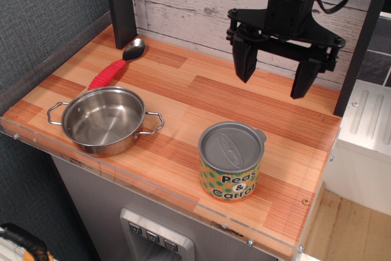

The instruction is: PICK UP THE BOX AND PUT ON THE ANOTHER SIDE OF THE TABLE

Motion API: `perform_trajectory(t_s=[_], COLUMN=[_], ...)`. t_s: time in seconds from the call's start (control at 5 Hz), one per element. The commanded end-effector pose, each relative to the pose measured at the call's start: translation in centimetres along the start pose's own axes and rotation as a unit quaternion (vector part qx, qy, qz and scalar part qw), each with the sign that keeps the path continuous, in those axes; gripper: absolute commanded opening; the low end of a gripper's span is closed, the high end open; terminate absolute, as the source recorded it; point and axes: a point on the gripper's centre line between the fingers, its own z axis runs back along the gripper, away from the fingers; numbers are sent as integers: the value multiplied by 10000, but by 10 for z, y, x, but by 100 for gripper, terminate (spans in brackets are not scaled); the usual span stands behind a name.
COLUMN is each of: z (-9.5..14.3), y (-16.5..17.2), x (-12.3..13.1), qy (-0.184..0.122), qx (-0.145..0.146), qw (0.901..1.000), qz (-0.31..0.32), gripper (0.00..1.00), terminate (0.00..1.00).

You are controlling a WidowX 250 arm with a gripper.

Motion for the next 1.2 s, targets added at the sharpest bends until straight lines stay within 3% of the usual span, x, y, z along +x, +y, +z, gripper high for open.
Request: perform_trajectory(t_s=[0.0,0.4,0.6,1.0], z=[12,-14,-19,-41], y=[-7,10,20,30], x=[-61,-101,-108,-96], qy=[349,1109,1311,1412], qx=[-130,-19,75,25], qw=[9992,9937,9913,9898], qz=[-135,-127,-80,-184], gripper=[100,100,100,100], terminate=[0,0,0,0])
